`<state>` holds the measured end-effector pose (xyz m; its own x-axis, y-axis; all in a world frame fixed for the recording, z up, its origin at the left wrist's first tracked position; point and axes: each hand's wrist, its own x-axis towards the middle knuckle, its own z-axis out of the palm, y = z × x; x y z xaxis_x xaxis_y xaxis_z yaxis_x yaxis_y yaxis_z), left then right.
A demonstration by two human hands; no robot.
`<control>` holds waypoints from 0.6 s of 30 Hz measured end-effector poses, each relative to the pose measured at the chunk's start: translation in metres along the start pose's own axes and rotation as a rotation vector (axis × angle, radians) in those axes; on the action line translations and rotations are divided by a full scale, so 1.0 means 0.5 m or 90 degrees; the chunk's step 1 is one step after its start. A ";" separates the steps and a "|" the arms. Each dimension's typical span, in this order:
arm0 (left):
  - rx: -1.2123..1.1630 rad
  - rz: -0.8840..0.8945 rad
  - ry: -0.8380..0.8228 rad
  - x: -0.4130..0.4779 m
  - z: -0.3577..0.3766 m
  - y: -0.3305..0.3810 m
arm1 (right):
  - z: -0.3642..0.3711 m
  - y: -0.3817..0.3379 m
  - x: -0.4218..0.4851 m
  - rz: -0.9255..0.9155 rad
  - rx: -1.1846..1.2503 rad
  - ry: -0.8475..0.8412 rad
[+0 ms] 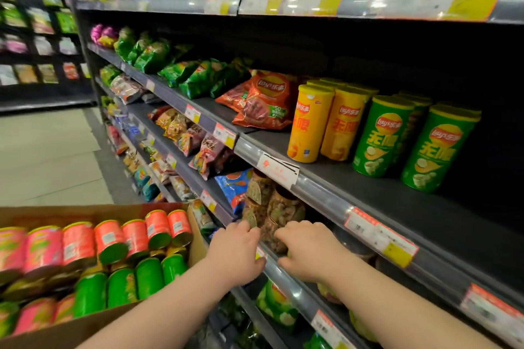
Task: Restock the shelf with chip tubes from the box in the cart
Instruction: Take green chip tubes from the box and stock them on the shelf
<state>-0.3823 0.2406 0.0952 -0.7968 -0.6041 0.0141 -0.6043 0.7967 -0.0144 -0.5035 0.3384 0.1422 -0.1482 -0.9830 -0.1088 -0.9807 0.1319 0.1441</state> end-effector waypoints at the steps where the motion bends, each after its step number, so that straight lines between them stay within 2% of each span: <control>1: -0.001 -0.004 -0.012 -0.005 0.007 -0.009 | 0.009 -0.009 0.007 0.004 0.005 -0.008; 7: -0.022 -0.027 -0.059 -0.050 0.033 -0.097 | 0.044 -0.093 0.064 0.014 0.045 -0.068; 18: -0.060 -0.138 -0.160 -0.231 0.116 -0.393 | 0.086 -0.390 0.201 -0.042 0.110 -0.185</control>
<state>-0.1717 0.1525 0.0385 -0.6321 -0.7368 -0.2401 -0.7665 0.6399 0.0541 -0.3328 0.2195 0.0608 -0.0893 -0.9156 -0.3920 -0.9928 0.1132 -0.0383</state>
